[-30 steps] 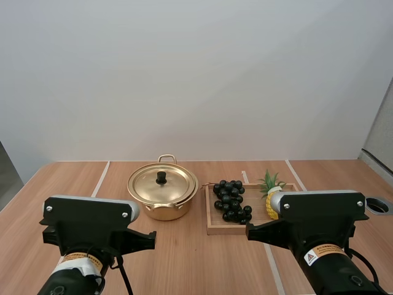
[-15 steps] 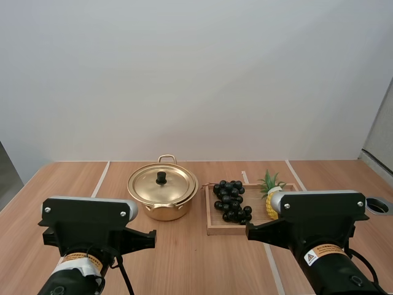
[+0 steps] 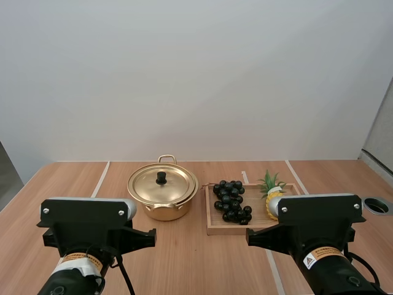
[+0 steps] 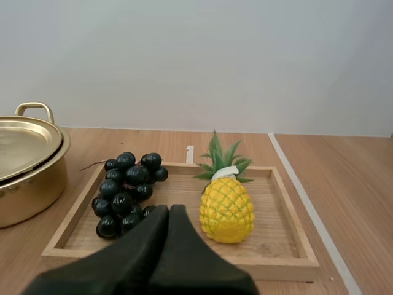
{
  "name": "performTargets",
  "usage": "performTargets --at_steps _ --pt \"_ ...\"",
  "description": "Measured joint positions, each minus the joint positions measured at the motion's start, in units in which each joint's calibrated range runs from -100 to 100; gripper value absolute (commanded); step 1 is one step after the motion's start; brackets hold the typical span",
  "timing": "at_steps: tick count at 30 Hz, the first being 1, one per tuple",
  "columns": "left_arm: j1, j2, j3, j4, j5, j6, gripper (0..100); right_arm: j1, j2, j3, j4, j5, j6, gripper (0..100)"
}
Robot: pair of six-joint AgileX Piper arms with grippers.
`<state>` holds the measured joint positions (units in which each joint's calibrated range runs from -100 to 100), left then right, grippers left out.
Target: Open the pot, put the pineapple inside, and close it
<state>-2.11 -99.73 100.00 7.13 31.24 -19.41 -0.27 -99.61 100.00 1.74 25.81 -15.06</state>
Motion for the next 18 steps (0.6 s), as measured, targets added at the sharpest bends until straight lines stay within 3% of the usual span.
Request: performTargets --at_steps 1,3,5,6,10,13,18 --pt "0.00 0.0 0.0 0.0 0.0 0.0 100 0.0 0.0 0.0 -0.2 0.3 0.2 11" --pt "0.00 0.0 0.0 0.0 0.0 0.0 100 0.0 0.0 0.0 -1.7 1.6 0.6 34" --pt "0.00 0.0 0.0 0.2 -1.3 -0.1 100 0.0 0.0 0.0 -5.8 2.6 0.7 72" --pt "0.00 0.0 0.0 0.4 -3.0 0.0 100 0.0 0.0 0.0 -8.6 3.1 0.7 97" --pt "0.00 0.0 -0.1 2.3 -15.2 2.3 100 0.0 0.0 0.0 -15.8 6.6 1.5 100" --pt "0.00 0.0 -0.7 2.9 -24.4 3.2 100 0.0 0.0 -2.4 -17.0 13.3 4.6 100" --pt "0.00 0.0 -6.6 3.1 -29.5 3.4 100 0.0 0.0 -11.5 -17.6 15.8 9.0 100"
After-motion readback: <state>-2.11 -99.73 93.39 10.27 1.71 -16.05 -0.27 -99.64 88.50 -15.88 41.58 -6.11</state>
